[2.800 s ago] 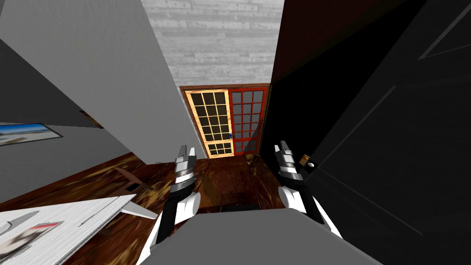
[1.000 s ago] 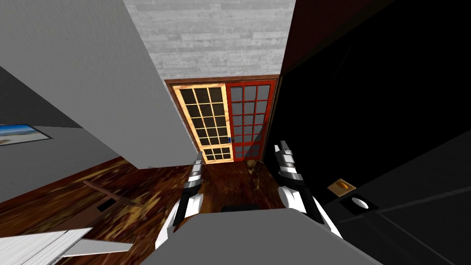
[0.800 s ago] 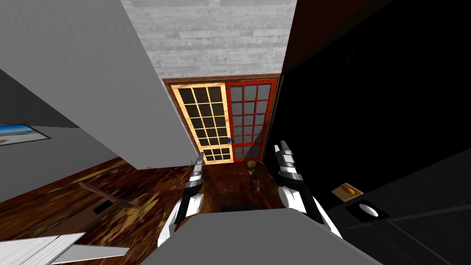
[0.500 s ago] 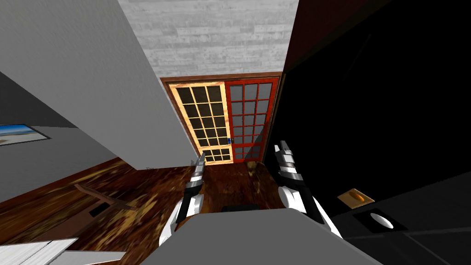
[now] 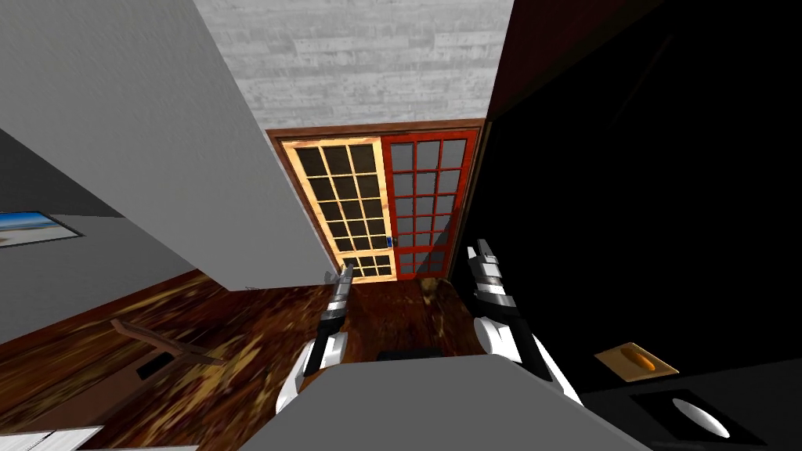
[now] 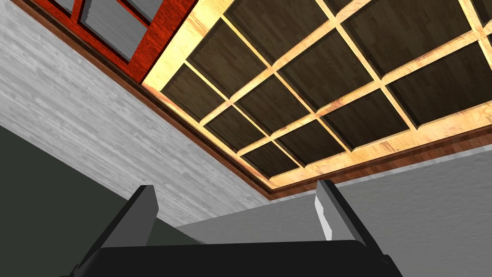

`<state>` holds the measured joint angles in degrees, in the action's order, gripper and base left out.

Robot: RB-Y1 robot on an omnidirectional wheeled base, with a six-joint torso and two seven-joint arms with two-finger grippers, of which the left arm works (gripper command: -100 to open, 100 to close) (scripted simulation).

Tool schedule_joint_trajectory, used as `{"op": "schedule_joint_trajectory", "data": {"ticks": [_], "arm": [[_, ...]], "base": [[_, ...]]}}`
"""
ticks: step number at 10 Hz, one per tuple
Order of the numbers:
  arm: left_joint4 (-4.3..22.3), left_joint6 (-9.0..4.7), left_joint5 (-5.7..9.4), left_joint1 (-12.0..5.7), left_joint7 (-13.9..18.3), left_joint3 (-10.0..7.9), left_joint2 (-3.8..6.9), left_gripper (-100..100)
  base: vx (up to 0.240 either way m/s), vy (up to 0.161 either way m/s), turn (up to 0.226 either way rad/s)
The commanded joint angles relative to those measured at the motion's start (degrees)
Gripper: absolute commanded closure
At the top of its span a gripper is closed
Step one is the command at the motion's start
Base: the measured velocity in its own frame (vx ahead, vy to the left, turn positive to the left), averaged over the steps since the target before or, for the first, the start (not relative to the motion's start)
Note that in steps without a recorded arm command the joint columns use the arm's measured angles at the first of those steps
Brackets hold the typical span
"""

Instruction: Pull the door open

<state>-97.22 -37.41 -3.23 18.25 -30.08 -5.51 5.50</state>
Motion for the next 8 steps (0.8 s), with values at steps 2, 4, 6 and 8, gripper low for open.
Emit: {"op": "schedule_joint_trajectory", "data": {"ticks": [2, 4, 6, 8], "arm": [[3.0, -0.58, -0.59, -0.78, -2.4, -0.19, 0.63, -100], [5.6, -1.25, -1.08, -1.5, -4.3, -0.3, 0.98, -100], [8.3, -1.91, -1.57, -2.23, -6.2, -0.4, 1.33, -100], [10.9, -2.57, -2.06, -2.96, -8.1, -0.51, 1.68, -100]], "base": [[0.088, -0.043, 0.018], [0.103, -0.036, 0.016], [0.094, -0.032, 0.015], [0.091, -0.041, 0.016]]}}
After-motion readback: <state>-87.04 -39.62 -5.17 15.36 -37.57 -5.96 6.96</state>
